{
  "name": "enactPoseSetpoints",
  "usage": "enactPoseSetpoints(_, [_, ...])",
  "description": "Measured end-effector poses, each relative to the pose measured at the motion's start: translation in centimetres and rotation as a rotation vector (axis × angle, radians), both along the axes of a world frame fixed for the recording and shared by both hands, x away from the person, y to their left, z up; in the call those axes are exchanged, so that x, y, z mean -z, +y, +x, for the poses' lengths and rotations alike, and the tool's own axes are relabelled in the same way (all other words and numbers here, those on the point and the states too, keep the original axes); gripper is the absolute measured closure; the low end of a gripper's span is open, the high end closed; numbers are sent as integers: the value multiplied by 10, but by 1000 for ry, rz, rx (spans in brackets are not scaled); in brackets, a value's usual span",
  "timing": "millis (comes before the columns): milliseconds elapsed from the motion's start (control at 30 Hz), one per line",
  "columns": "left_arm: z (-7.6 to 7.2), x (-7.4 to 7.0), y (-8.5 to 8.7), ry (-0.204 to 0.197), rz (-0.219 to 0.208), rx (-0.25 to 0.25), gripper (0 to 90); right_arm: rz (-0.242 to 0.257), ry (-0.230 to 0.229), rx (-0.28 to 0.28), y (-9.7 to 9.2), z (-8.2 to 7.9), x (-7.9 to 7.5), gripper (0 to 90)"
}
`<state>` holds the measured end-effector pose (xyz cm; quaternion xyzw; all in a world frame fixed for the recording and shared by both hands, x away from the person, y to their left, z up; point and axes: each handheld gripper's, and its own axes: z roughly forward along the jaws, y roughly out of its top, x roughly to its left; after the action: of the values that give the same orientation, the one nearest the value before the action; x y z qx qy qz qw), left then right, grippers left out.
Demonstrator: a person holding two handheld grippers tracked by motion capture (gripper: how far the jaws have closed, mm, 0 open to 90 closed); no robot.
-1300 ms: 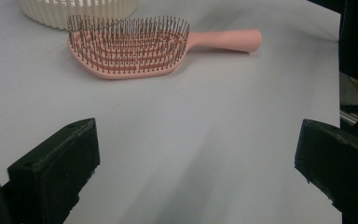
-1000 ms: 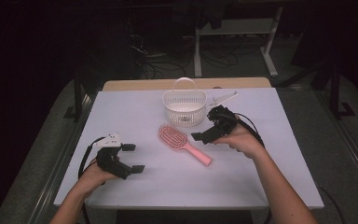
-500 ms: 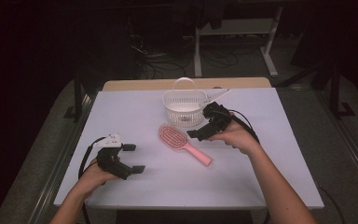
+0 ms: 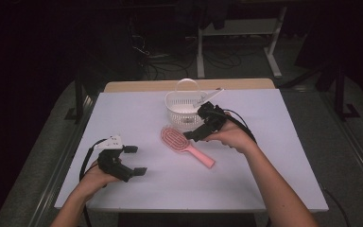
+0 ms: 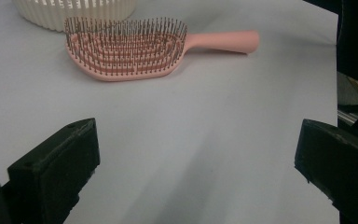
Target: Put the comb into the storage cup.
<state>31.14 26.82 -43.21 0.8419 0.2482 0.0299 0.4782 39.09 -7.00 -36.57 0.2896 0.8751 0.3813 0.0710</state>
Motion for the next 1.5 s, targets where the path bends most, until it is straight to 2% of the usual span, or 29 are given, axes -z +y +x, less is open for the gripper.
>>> enactPoseSetpoints(500, [0,0,0,0,-1,0,0,-60,25,-24,10,4,1,0])
enactPoseSetpoints(967, [-1,0,-1,1,2,1,0,-134,102,-22,17,5,7,0])
enactPoseSetpoints(1500, [0,0,0,1,0,1,0,-203,152,-30,24,7,18,0])
